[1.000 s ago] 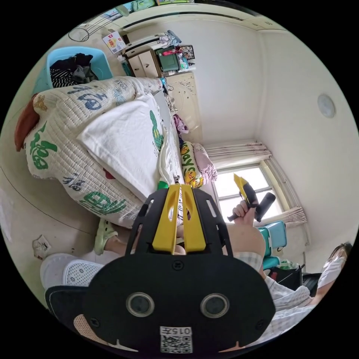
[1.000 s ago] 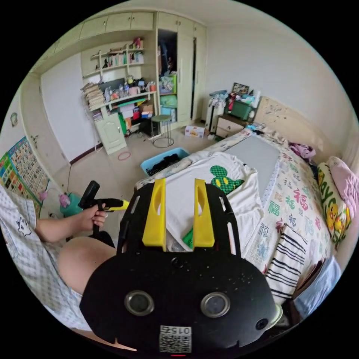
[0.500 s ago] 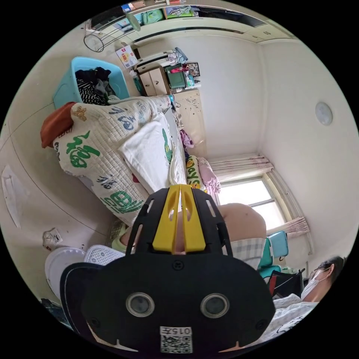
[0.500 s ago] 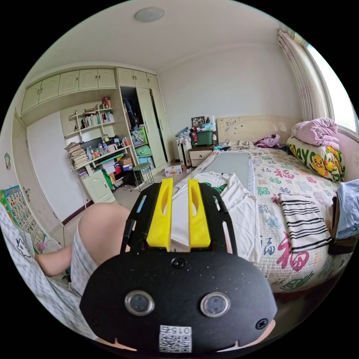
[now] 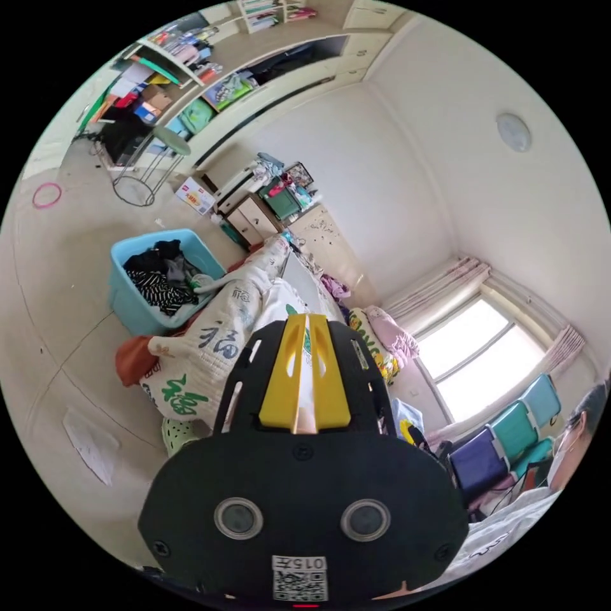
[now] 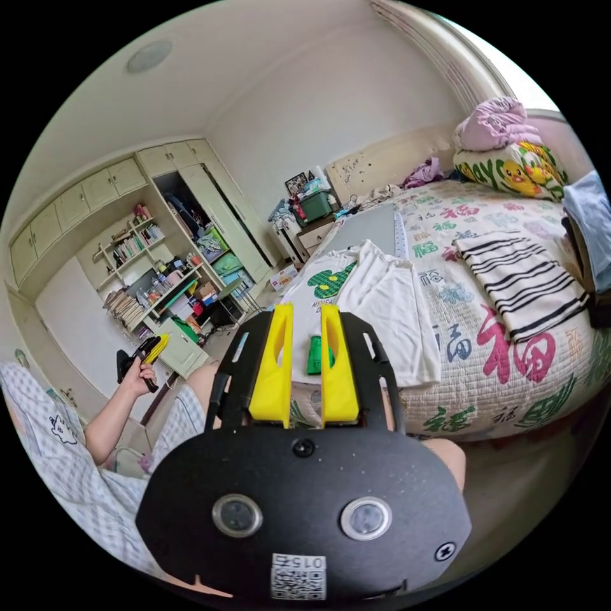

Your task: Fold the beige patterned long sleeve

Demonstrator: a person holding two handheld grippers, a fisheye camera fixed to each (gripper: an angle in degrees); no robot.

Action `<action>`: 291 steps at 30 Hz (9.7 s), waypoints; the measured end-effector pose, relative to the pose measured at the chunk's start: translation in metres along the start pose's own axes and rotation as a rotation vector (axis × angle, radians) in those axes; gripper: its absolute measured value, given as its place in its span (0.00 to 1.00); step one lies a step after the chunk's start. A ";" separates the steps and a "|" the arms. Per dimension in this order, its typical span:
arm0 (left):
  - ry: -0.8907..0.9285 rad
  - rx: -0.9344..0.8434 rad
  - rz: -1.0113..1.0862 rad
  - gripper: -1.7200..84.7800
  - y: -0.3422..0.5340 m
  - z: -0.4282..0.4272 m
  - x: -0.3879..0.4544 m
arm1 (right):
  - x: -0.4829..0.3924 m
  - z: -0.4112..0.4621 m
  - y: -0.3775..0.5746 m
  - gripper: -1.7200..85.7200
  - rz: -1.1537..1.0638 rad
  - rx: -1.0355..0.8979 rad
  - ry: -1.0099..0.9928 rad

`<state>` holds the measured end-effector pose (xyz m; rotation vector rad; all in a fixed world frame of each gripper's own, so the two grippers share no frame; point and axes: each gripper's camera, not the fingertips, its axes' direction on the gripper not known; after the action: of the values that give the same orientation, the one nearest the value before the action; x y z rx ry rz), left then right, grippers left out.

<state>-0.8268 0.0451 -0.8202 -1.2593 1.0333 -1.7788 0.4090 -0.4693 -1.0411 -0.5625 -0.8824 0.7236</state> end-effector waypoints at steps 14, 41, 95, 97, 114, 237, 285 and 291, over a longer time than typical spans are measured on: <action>0.169 -0.608 0.344 0.09 -0.061 0.499 0.089 | 0.237 0.240 -0.034 0.14 0.370 0.034 0.066; -0.039 -1.015 0.285 0.02 -0.073 0.906 0.133 | 0.310 0.576 -0.137 0.04 0.618 -0.394 -0.111; -0.169 -1.092 -0.201 0.11 0.047 0.534 0.022 | -0.017 0.705 -0.252 0.11 0.290 -1.099 0.266; -0.146 -1.082 -0.224 0.11 0.046 0.528 0.018 | -0.008 0.699 -0.250 0.09 0.320 -1.088 0.241; 0.433 -0.703 -0.740 0.08 0.038 0.496 -0.006 | 0.088 0.576 -0.203 0.03 0.872 -0.532 -0.496; -0.095 -1.218 0.614 0.02 -0.075 0.585 0.116 | -0.226 0.445 -0.444 0.03 0.213 -0.775 0.605; -0.210 -0.493 -0.497 0.12 -0.374 0.399 -0.212 | -0.115 0.569 -0.704 0.02 -0.030 -1.059 0.298; -0.185 -0.289 -0.822 0.15 -0.407 0.406 -0.366 | -0.171 0.718 -0.725 0.02 -0.195 -0.991 0.156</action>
<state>-0.3808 0.4581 -0.5125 -2.2106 0.7206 -2.0657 -0.0312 -0.9554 -0.2403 -1.3628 -1.1049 0.0102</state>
